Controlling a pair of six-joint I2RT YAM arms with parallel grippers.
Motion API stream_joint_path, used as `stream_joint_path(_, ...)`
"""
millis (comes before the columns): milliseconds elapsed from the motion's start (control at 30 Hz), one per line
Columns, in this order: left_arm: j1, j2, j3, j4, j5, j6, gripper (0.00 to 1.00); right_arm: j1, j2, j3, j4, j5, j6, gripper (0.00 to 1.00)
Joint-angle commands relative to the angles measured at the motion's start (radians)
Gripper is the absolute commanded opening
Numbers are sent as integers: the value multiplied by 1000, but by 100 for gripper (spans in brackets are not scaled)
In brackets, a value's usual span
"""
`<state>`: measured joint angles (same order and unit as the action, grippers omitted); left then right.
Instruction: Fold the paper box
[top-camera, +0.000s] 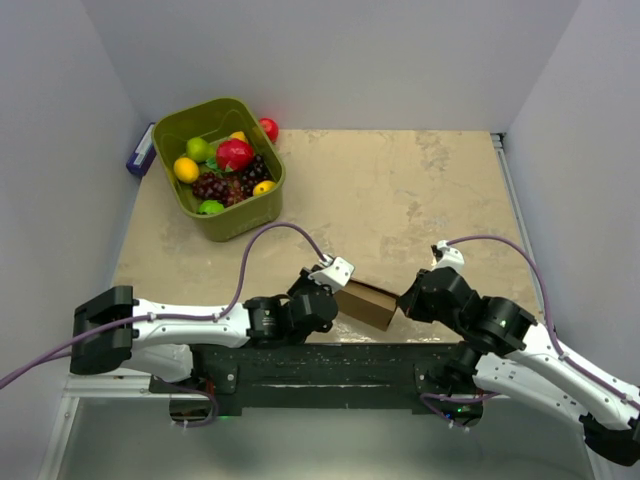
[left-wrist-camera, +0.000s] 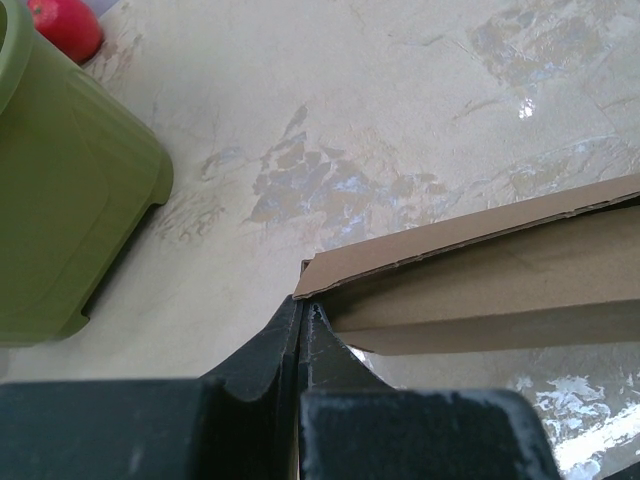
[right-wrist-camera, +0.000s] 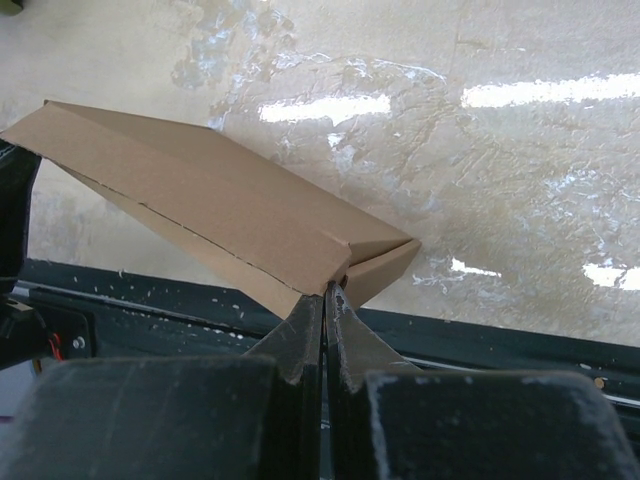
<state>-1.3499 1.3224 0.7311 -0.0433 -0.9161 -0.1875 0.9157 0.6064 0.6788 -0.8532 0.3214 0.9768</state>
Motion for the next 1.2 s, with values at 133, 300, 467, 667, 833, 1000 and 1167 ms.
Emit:
stream_joint_path(133,-15,54,27,-119,160,-92,0,9,58,-33,-33,-39,-30,0)
stream_joint_path(300,-15,58,67,-156,172,-128,0,15,65,-36,-12,-18,-26,0)
stream_joint_path(467,-15,44,96,-188,171,-148,3,20,76,-25,0,5,-26,0)
stream_joint_path(667,-14,-11,105,-199,171,-158,20,20,90,4,-1,27,-39,0)
stream_joint_path(833,-15,-57,103,-198,175,-165,32,20,105,14,11,34,-53,0)
stream_joint_path(1000,-14,-92,96,-202,184,-179,40,20,125,30,28,44,-67,0)
stream_joint_path(1167,-12,-129,74,-207,214,-210,44,20,139,42,32,48,-78,0)
